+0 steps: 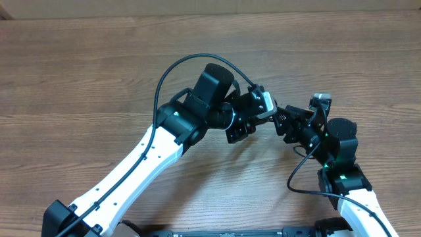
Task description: Untangle cables
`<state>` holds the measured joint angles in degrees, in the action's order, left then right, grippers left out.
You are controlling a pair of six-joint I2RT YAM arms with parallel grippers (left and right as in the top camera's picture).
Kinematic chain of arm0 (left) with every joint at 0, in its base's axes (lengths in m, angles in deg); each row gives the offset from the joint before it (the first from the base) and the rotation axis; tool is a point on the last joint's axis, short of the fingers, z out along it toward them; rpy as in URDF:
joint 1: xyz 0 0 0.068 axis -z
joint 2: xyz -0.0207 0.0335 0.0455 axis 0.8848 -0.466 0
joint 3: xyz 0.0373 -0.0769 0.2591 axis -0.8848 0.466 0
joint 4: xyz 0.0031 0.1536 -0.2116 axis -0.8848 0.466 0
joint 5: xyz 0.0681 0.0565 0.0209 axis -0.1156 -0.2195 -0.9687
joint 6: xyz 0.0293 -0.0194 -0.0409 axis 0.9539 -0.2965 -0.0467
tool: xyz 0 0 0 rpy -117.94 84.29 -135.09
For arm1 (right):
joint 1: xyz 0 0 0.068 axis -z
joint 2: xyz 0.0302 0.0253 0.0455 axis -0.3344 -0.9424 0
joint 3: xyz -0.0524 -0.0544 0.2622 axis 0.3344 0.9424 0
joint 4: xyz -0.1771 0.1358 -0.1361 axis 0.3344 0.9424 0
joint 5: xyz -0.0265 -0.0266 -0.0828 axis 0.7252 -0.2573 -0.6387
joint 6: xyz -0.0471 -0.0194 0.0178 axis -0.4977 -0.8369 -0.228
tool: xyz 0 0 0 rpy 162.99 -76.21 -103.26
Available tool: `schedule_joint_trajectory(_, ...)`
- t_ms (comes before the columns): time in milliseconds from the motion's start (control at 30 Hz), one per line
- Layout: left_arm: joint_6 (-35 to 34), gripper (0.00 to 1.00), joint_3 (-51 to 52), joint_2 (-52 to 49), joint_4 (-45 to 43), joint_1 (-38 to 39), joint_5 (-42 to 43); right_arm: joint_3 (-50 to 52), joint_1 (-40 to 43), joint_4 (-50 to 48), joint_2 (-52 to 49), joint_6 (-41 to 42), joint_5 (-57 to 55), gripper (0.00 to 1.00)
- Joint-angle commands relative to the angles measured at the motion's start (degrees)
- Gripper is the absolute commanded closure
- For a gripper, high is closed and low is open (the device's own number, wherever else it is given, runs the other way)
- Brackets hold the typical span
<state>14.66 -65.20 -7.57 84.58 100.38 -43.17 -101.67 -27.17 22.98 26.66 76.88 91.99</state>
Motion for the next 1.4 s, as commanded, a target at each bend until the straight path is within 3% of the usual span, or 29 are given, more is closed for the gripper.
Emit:
schedule_joint_trajectory(0, 1.38, 0.96, -0.09, 0.37, -1.33, 0.44, 12.02, -0.83, 0.63, 0.76, -0.15, 0.15, -6.99, 0.44)
schedule_joint_trajectory(233, 1.38, 0.96, -0.09, 0.39, -3.56, 0.42, 20.92, -0.83, 0.63, 2.40, -0.15, 0.15, -9.62, 0.44)
schedule_joint_trajectory(667, 1.33, 0.96, -0.09, 0.37, -15.54, -1.77, 38.88, -0.83, 0.63, 2.84, -0.15, 0.17, -9.11, 0.44)
schedule_joint_trajectory(1033, 0.24, 0.96, -0.09, 0.37, -15.15, -6.21, 35.93, -0.83, 0.63, 1.40, -0.15, 0.37, -4.11, 0.43)
schedule_joint_trajectory(1367, 0.24, 0.96, -0.09, 0.37, -8.24, -6.32, 23.85, -0.83, 0.63, -6.88, -0.02, 0.37, 10.21, 0.28)
